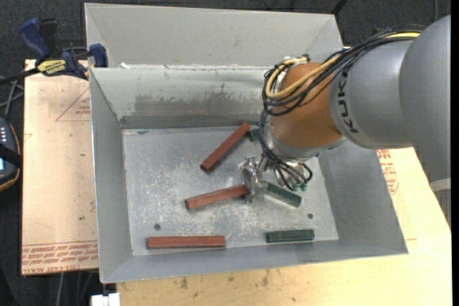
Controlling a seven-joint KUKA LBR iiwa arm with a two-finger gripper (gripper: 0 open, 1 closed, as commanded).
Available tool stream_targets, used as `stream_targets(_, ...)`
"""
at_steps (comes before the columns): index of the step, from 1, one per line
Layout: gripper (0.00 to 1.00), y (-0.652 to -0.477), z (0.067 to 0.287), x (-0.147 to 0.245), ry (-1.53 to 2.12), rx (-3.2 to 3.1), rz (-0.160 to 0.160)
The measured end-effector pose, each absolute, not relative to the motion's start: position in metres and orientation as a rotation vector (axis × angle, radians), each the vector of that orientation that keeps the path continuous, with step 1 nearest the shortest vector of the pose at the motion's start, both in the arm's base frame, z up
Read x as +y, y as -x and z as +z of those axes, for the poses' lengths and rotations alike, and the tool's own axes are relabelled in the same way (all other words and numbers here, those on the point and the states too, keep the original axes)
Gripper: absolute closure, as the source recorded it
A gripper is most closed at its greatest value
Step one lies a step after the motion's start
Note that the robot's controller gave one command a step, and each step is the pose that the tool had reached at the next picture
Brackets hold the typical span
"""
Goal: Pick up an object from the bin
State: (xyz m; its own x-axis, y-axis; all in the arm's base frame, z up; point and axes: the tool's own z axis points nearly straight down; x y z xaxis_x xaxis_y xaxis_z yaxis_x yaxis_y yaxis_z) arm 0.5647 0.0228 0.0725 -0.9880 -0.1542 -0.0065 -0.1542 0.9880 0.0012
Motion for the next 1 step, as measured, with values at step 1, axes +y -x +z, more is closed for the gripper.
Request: stream_targets(1,1.00,-0.5647,0.0725,0.0228,0.243,3.126,0.003)
